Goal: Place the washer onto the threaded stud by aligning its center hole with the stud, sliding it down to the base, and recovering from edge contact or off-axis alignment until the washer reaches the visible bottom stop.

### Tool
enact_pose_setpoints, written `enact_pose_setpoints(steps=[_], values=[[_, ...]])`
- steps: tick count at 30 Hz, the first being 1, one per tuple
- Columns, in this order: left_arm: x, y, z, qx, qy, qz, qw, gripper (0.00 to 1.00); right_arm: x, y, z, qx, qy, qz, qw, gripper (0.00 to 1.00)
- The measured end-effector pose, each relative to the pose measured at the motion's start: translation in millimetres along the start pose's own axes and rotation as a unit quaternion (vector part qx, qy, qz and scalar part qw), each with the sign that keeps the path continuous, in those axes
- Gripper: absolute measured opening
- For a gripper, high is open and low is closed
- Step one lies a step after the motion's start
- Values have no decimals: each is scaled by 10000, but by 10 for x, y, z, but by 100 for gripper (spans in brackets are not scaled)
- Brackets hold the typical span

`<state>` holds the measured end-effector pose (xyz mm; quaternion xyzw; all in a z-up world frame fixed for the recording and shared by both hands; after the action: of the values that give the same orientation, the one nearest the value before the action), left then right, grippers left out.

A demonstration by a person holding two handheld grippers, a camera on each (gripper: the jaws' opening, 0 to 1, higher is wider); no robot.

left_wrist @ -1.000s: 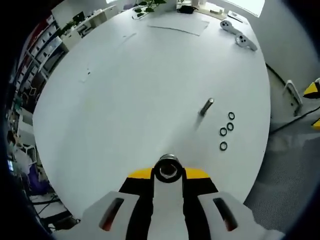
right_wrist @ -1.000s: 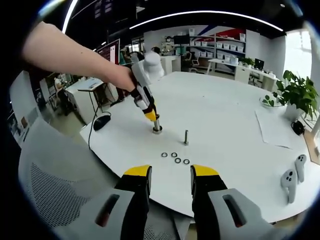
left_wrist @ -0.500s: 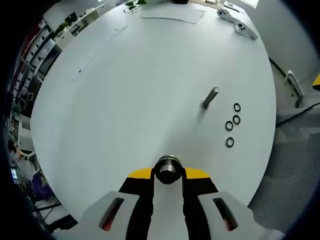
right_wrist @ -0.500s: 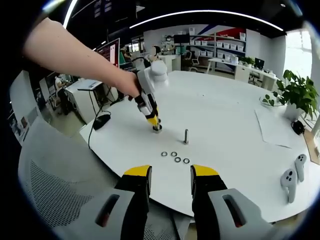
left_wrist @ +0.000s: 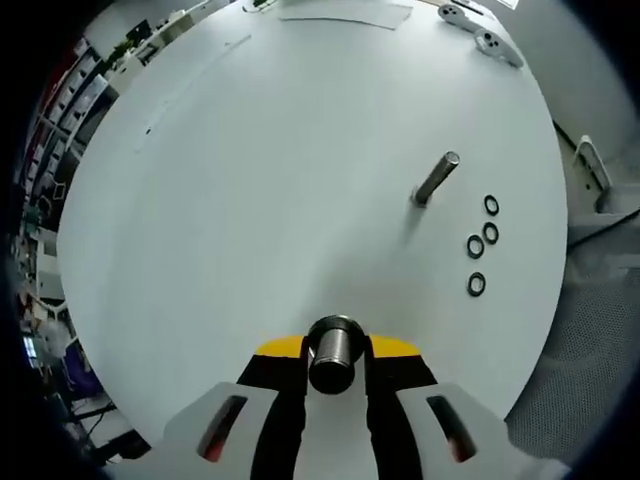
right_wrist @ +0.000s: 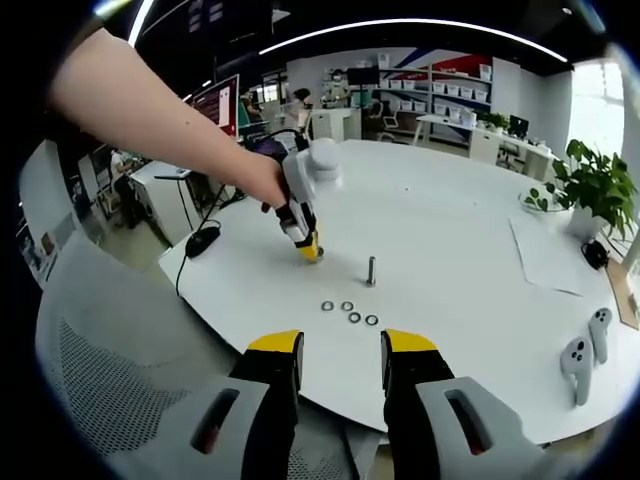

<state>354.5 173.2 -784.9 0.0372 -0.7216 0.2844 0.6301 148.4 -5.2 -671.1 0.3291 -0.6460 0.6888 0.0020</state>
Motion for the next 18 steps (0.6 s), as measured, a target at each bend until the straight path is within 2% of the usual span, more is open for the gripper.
enact_pose_setpoints(steps=[6, 13, 18], values=[[11, 43, 10, 323, -45, 199, 9993, 21, -2, -6, -3, 48, -11, 11, 10000, 33], [179, 24, 36, 504, -256, 595, 9966, 25, -6, -4, -17, 52, -66, 0, 10000, 33], [409, 19, -23, 1057, -490, 1150, 9865, 26, -13, -9, -33, 83, -117, 9, 9999, 33]])
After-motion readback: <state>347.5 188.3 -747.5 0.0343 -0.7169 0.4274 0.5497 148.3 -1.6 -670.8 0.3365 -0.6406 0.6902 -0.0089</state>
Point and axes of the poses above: the point that each gripper's makers call its tool centre point, and the gripper's own axes: x roughly backward along the fingers, z roughly to its right, y roughly out of its underside, the point moved 6 cm from there along x, roughly backward along the fingers, and after that the axes turned 11 degrees about z, right-handed, at the moved point
